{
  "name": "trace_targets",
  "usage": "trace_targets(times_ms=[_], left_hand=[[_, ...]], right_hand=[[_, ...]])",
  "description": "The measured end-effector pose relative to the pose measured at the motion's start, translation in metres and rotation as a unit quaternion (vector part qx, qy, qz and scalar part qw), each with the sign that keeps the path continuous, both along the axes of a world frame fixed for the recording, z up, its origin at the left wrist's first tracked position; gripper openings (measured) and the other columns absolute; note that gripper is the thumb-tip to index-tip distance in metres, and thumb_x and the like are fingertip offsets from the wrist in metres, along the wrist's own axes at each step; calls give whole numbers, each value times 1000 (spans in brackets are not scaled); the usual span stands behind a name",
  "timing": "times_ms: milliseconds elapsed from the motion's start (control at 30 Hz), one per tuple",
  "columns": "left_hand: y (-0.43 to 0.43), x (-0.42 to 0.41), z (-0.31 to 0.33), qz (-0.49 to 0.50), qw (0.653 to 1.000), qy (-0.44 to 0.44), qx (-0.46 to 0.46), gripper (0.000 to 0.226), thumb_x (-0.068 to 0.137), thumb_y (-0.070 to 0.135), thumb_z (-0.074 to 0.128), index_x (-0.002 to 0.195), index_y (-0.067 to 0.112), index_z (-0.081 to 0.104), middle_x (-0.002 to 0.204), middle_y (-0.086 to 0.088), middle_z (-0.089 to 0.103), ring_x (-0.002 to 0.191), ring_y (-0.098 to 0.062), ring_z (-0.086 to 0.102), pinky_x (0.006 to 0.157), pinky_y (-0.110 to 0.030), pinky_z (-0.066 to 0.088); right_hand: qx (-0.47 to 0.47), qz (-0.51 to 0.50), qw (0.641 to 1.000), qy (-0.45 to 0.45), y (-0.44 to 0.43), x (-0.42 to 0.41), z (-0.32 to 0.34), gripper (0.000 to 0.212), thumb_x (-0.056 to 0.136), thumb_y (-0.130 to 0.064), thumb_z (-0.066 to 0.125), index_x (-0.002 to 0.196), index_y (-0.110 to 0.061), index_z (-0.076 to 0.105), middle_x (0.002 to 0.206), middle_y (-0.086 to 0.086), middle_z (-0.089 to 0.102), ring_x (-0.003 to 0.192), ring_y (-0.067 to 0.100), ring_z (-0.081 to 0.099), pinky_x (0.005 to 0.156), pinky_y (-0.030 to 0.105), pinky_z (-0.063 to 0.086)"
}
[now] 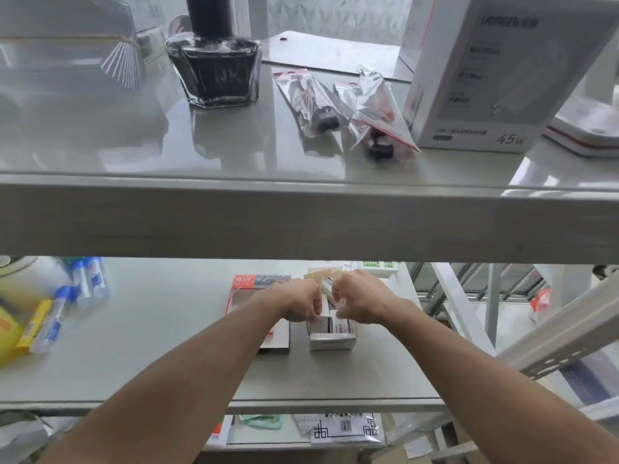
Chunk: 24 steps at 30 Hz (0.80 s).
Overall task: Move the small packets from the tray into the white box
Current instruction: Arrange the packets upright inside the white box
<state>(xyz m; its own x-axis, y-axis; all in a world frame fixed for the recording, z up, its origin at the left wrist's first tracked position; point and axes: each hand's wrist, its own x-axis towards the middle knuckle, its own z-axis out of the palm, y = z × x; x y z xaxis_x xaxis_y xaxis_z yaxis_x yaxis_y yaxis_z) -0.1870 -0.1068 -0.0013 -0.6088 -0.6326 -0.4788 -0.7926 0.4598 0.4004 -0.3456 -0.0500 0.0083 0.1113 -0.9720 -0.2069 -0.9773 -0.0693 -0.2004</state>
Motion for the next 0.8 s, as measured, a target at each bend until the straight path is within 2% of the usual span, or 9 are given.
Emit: trace_targets(times_ms=[67, 200, 300, 400, 600, 800], left_hand=[[1, 1, 0, -1, 1000, 4, 2, 16, 85, 18, 72, 101, 16, 74, 106, -3, 73, 98, -24, 65, 93, -40, 54], [4, 1, 3, 0, 1000, 14, 5, 21, 86, 13, 70, 107, 11, 73, 109, -6, 72, 99, -24, 64, 91, -36, 53], [4, 2, 6, -1, 1000, 15, 14, 23, 87, 13, 70, 110, 10, 71, 111, -6, 69, 98, -23, 62, 84, -31, 48], [2, 4, 10, -8, 1000, 7, 29, 28, 87, 17, 71, 114, 11, 69, 116, -6, 67, 104, -24, 61, 85, -31, 47], [2, 6, 12, -9, 999, -6, 35, 31, 85, 18, 74, 115, 11, 69, 117, -8, 67, 107, -26, 61, 92, -34, 50], [4, 8, 21, -18, 999, -4, 35, 29, 84, 18, 75, 111, 13, 70, 98, 1, 60, 93, -20, 55, 78, -28, 42]], right_hand=[[-36, 26, 999, -16, -4, 3, -2, 24, 73, -19, 79, 95, -21, 72, 106, 2, 70, 102, 24, 59, 82, 37, 54], [-17, 72, 997, -8, -9, 4, -5, 37, 71, -26, 86, 106, -27, 73, 122, -3, 64, 110, 23, 52, 95, 40, 46], [-12, 93, 996, 6, -9, 3, -5, 49, 69, -34, 89, 115, -27, 72, 127, -5, 60, 111, 22, 48, 95, 39, 44], [-3, 101, 995, 10, -7, 1, -5, 57, 68, -44, 89, 119, -27, 70, 128, -4, 52, 112, 21, 46, 95, 38, 44], [16, 106, 994, 27, -11, 4, -4, 51, 66, -52, 86, 109, -26, 73, 122, -2, 46, 105, 20, 43, 89, 39, 46], [29, 99, 994, 36, -16, 4, -8, 49, 64, -53, 86, 104, -26, 73, 120, 1, 42, 104, 22, 43, 89, 40, 48]])
